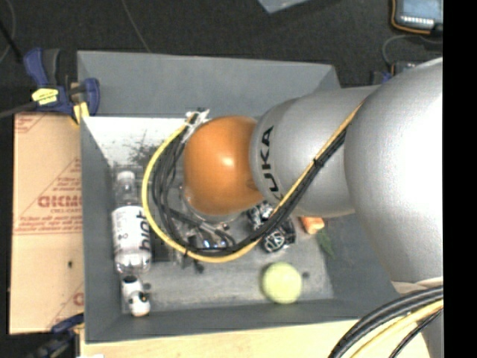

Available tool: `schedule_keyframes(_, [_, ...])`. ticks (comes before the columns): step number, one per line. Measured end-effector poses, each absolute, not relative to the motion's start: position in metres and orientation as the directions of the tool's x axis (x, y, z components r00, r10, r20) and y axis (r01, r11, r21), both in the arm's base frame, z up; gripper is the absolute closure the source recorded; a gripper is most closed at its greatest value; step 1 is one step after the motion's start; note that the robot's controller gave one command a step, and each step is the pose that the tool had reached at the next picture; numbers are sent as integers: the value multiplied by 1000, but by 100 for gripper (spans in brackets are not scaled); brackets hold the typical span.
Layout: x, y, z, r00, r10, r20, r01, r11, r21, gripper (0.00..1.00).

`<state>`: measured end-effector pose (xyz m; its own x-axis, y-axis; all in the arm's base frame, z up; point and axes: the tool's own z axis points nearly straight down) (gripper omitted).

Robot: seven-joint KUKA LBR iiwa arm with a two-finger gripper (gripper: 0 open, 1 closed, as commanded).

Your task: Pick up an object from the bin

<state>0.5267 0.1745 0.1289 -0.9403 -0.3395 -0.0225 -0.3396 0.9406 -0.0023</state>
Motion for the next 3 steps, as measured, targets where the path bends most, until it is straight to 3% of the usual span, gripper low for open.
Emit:
schedule_keyframes(1, [527,174,145,-847,-530,-25,-530,848,-7,100])
schedule_keyframes(2, [533,170,173,-887,-462,-23,-462,887,-4,100])
schedule_keyframes(3, [542,168,189,-960,-277,-33,-278,961,0,100])
